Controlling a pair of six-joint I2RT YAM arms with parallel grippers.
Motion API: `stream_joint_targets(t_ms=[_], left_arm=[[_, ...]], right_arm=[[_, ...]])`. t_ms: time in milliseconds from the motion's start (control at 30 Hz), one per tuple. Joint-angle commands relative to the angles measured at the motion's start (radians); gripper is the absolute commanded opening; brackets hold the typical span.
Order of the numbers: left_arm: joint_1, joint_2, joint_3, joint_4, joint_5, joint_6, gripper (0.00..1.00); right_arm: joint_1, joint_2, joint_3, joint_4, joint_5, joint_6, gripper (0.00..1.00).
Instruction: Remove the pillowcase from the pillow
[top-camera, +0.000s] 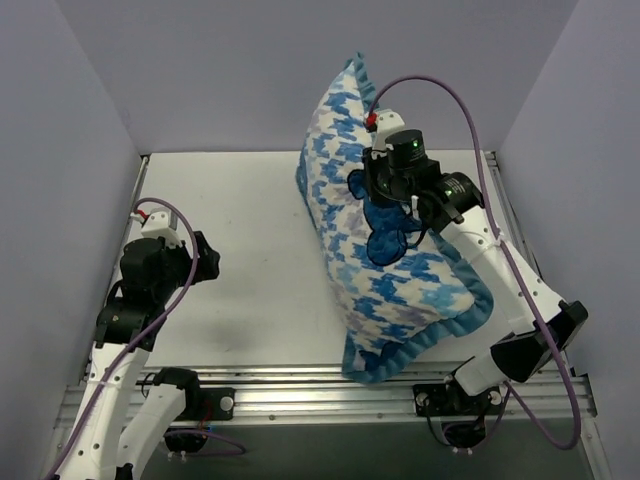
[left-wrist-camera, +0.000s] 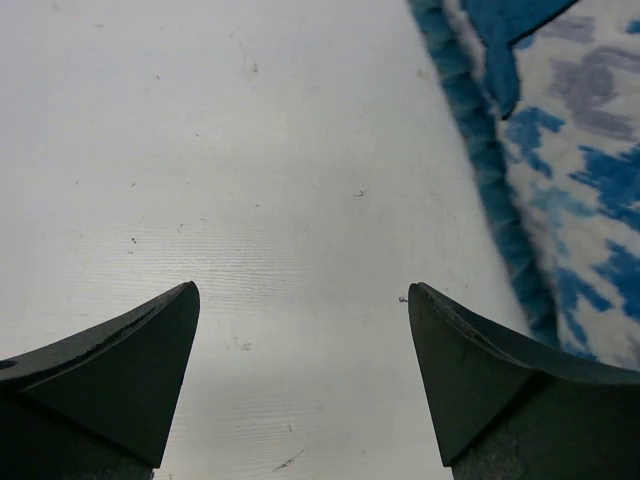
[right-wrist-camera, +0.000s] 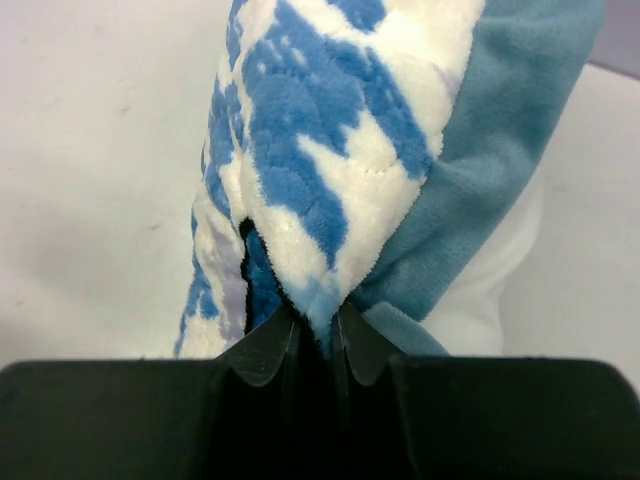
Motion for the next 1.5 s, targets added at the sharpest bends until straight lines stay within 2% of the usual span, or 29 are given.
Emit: stream_joint_targets(t_ms=[0,67,167,367,567,667,700,767,800,900,1067,1200,1300,1400,1467], left_arm=[[0.005,-0.003,0.01,0.032,-0.059,-0.008,0.94],[0.005,0.005,0.011,0.025,-0.064,-0.008,0.94],[0.008,0.009,0.017,0.019,-0.072,-0.009,0.94],[0.01,-0.012,0.016,0.012,-0.107,-0.014,0.94],[0.013,-0.038,0.016,0.012,-0.131,-0.019,0.94],[0.013,-0.052,0.016,0.016,-0.125,-0.019,0.94],[0.013,-0.06,0.014,0.019,-0.124,-0.019,0.94],[0.011,-0.083,0.008,0.028,-0.121,-0.019,0.94],[0.013,-0.092,0.004,0.039,-0.113,-0.019,0.94],[0.011,-0.115,-0.004,0.051,-0.101,-0.02,0.94],[0.013,-0.087,-0.004,0.068,-0.064,-0.016,0.94],[0.01,0.027,0.025,0.108,0.042,-0.026,0.94],[0.001,0.156,0.103,0.131,0.108,-0.034,0.94],[-0.064,0.305,0.216,0.169,0.097,-0.034,0.94],[-0.169,0.391,0.288,0.189,0.026,-0.011,0.94]], right_arm=[[0.015,-0.029,0.108,-0.017,0.218,-0.108,0.0],[0.07,-0.001,0.095,-0.035,0.326,-0.149,0.0],[0.171,0.059,-0.002,0.0,0.405,-0.165,0.0],[0.315,0.206,-0.16,0.107,0.344,-0.039,0.0],[0.418,0.336,-0.114,0.138,0.255,0.053,0.0],[0.466,0.364,-0.042,0.107,0.249,0.073,0.23],[0.483,0.364,-0.009,0.1,0.249,0.077,0.38],[0.495,0.356,0.018,0.075,0.258,0.088,0.49],[0.5,0.34,0.028,0.067,0.267,0.093,0.6],[0.529,0.289,0.058,0.041,0.327,0.102,0.74],[0.544,0.151,0.01,0.026,0.417,0.165,0.88],[0.52,0.016,-0.115,-0.017,0.569,0.267,0.93],[0.454,-0.126,-0.269,-0.042,0.567,0.368,0.94],[0.373,-0.294,-0.439,-0.042,0.542,0.453,0.93],[0.348,-0.418,-0.508,-0.055,0.534,0.495,0.93]])
